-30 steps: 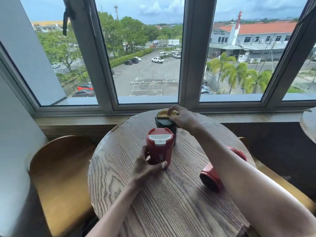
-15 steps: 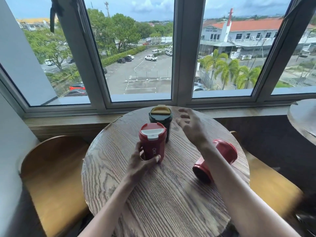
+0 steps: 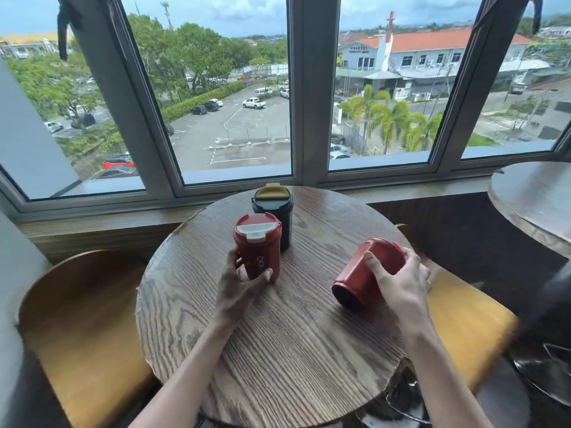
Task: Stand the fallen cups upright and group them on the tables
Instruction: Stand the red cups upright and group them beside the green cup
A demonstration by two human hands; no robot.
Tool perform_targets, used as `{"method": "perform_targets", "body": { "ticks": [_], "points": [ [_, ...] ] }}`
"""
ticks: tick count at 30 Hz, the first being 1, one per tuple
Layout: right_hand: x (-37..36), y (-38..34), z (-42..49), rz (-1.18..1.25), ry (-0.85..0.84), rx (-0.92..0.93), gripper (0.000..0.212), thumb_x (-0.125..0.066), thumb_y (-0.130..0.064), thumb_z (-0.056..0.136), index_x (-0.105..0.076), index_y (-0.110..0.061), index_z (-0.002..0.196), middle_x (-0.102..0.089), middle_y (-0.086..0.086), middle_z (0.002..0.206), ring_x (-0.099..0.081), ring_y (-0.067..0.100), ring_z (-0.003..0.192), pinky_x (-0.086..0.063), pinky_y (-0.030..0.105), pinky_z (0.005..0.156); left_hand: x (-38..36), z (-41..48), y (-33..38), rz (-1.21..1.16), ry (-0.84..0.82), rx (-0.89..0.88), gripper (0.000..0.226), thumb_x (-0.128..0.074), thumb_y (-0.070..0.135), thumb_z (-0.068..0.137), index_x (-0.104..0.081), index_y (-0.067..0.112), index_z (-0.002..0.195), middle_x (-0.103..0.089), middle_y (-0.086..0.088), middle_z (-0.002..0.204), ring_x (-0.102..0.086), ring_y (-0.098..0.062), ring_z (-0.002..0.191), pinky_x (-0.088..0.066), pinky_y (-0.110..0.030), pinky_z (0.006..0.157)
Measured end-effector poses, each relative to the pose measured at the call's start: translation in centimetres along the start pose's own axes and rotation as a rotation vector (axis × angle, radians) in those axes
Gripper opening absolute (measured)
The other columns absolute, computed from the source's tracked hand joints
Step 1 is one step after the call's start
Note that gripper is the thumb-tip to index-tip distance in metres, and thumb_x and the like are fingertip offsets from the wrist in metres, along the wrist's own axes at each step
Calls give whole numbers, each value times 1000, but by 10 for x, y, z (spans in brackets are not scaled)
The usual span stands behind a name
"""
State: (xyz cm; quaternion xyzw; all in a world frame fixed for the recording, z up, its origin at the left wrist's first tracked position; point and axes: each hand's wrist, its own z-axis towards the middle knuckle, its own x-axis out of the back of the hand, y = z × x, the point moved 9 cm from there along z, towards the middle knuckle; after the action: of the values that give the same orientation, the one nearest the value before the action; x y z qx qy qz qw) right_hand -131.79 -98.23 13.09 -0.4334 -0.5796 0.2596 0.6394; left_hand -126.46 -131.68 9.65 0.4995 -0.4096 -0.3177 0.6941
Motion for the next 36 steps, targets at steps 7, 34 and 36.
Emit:
{"method": "perform_targets", "body": {
  "ticks": [7, 34, 36],
  "points": [
    [-19, 0, 5, 266, -136, 5, 86, -77, -51, 73, -31, -30, 141, -55, 7, 133, -53, 20, 107, -41, 33, 89, 1, 1, -1, 24, 3, -2, 69, -83, 28, 70, -47, 25, 129, -65, 0, 118, -60, -4, 109, -47, -15, 86],
    [-115, -47, -5, 192, -600, 412, 67, -79, 0, 72, -47, -18, 128, -59, -3, 106, -55, 12, 88, -43, 8, 64, 6, 1, -4, -87, 40, 21, 80, -81, 40, 54, -50, 29, 127, -67, 3, 116, -63, -6, 110, -52, -31, 95],
    [-121, -49, -8, 191, -596, 400, 70, -85, -9, 67, -48, -29, 123, -59, -4, 107, -55, 6, 90, -43, 8, 67, 6, 1, -4, -95, 37, 20, 79, -81, 40, 54, -50, 30, 126, -66, 2, 116, -62, -6, 110, -52, -29, 94]
  ]
}}
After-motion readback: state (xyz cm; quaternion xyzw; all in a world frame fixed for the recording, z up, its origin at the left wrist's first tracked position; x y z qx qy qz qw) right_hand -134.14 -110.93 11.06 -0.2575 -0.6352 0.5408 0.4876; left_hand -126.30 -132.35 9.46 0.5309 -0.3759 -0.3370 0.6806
